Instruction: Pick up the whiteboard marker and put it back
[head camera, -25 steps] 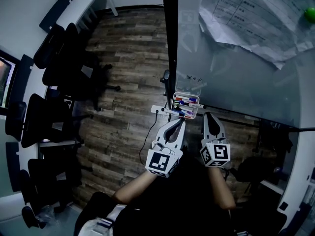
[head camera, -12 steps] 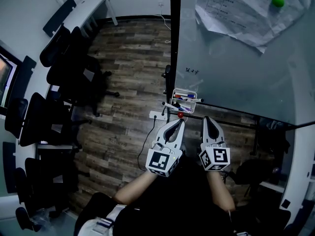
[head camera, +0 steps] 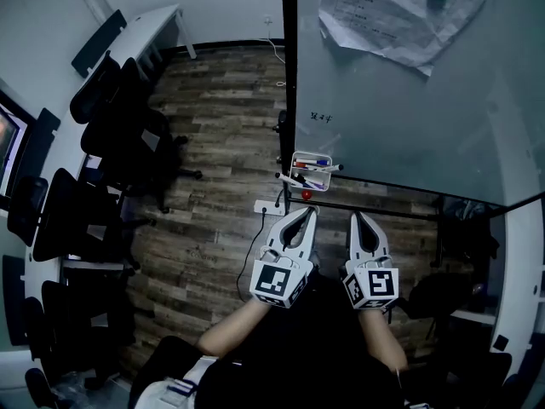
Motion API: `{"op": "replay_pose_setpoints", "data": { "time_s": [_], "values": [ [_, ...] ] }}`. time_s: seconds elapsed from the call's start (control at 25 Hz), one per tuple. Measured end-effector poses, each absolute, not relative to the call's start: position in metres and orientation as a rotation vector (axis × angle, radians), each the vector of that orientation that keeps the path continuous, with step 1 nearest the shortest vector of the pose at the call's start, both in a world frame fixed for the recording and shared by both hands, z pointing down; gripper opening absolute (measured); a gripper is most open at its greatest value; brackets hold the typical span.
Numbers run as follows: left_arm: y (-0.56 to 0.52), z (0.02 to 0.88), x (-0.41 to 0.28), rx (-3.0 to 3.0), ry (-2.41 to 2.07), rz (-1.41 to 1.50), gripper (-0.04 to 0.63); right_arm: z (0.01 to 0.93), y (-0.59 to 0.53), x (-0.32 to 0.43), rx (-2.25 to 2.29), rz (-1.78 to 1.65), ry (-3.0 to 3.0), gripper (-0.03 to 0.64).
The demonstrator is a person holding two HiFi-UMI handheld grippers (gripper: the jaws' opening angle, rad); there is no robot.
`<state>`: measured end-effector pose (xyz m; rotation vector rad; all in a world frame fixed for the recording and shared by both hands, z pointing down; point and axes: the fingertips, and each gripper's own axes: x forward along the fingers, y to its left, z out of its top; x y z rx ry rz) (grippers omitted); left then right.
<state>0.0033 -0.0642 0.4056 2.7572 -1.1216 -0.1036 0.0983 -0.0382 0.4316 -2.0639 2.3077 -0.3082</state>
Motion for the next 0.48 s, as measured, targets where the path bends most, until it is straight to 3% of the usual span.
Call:
{"op": "replay_pose_setpoints", "data": {
  "time_s": [0.48],
  "values": [
    [-0.048, 0.403, -0.002, 2.771, -1.114, -0.105, 0.008, 0.424, -0.018, 0.085, -2.025, -0.274, 2.308, 0.012]
  ]
}}
